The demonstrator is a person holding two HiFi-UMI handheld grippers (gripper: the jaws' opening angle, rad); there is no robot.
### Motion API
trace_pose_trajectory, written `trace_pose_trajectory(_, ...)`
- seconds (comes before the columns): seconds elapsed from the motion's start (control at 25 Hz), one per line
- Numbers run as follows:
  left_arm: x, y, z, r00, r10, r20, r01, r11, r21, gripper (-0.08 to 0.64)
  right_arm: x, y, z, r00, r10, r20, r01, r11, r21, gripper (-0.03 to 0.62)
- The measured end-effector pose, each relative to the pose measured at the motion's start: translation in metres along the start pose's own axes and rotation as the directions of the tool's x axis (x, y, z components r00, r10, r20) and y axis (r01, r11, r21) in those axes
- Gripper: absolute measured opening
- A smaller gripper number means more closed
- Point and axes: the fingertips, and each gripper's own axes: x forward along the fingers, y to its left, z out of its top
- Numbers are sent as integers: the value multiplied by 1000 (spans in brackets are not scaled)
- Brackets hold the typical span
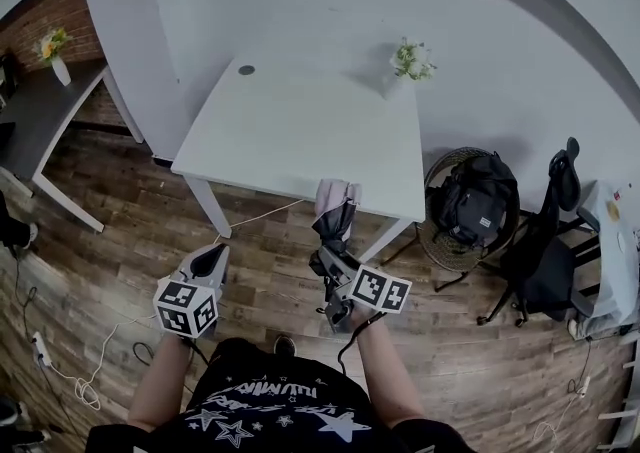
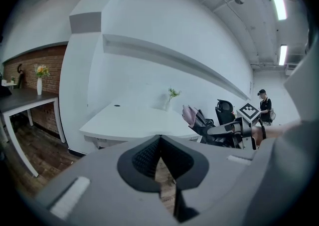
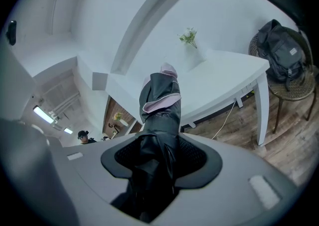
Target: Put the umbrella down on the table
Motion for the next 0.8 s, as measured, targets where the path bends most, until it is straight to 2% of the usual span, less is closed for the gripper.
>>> trace_pose_trajectory(0.16, -2, 14, 5, 999, 35, 3, -35, 999, -16, 3, 19, 3, 3, 1000, 19, -25, -18, 999, 29, 221)
trace_pose_trajectory(0.4, -1, 54, 9, 997, 72, 2, -72, 997, -38, 3, 58, 20, -1, 997, 36, -61, -35, 999, 27, 221)
trace_pose_trajectory(0.56, 10, 86, 13, 997, 72, -3, -72, 996, -59, 5, 89, 30, -2, 997, 27, -69, -25, 999, 26, 221)
trace_pose_trajectory(0.8, 41, 149, 30, 999, 47, -7, -47, 998, -40, 3, 150, 48, 11, 998, 4, -55, -1, 999, 47, 222)
